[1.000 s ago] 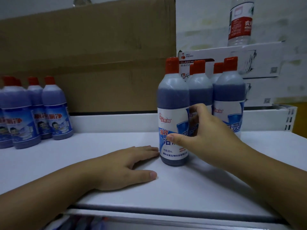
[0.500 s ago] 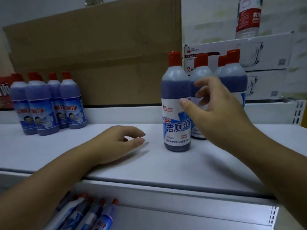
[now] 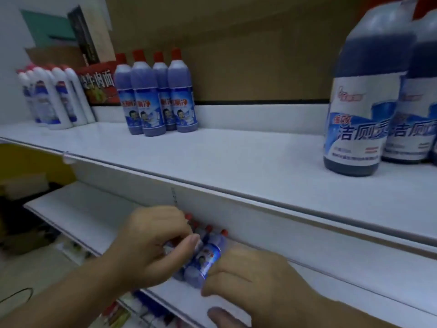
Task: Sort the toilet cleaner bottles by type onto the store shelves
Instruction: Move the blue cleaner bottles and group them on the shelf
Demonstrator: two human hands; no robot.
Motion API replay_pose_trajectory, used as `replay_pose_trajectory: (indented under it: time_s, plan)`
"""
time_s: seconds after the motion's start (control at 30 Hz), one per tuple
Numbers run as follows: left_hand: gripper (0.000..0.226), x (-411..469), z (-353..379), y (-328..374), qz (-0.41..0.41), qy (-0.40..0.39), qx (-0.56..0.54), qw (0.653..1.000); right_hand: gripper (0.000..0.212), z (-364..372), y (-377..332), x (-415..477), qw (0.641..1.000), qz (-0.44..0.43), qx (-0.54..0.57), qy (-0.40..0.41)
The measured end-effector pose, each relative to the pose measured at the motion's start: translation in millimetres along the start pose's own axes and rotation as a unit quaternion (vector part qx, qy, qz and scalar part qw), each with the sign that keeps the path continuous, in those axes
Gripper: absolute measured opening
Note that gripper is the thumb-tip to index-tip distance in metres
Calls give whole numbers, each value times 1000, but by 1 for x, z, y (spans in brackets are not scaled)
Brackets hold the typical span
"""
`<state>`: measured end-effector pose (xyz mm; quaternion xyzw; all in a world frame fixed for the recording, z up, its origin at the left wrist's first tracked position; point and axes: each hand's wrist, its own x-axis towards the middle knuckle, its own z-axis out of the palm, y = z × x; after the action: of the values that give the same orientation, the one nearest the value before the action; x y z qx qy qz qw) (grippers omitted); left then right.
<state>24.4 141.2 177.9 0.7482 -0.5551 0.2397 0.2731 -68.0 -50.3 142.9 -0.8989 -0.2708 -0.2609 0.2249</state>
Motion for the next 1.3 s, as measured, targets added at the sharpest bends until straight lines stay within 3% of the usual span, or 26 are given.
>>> replay_pose_trajectory:
  time_s: [0.07,0.17,0.23,0.43,0.6,0.67,0.77,0.8,0.93,1.03,1.13,1.23,1.3]
  plan:
    - [34,-34,20,-34,-111,-61,25,992,24,34,20,-11,997,27,23,-63]
    - [29,-72,56,-86,-319,-113,10,941,38,93,58,-17,969,159,48,-181]
    - [16,-92,78,-111,-400,-126,-3,908,44,124,79,-14,950,225,46,-212]
    - [20,-114,148,-165,-451,-185,-6,873,51,195,113,3,858,419,102,-279]
    - [37,-114,196,-200,-458,-291,80,836,40,234,125,29,791,550,151,-221]
    - [42,-115,211,-210,-465,-295,119,826,29,246,125,40,736,617,211,-185]
    - [56,-110,225,-215,-469,-287,147,822,28,264,133,53,617,726,293,-79]
    - [60,-110,231,-217,-481,-294,128,816,28,267,134,55,595,744,299,-45]
    - [57,-106,245,-216,-559,-260,-35,786,40,276,156,40,611,753,241,-39]
    - [44,-106,240,-214,-578,-224,-121,775,31,271,162,32,577,750,321,-32]
    - [50,-111,230,-214,-579,-214,-205,760,34,269,161,24,587,731,346,-29]
    - [28,-123,213,-208,-622,-156,-321,697,54,267,156,19,612,702,363,-19]
    - [20,-132,196,-198,-661,-76,-420,618,58,263,145,22,619,671,408,-14]
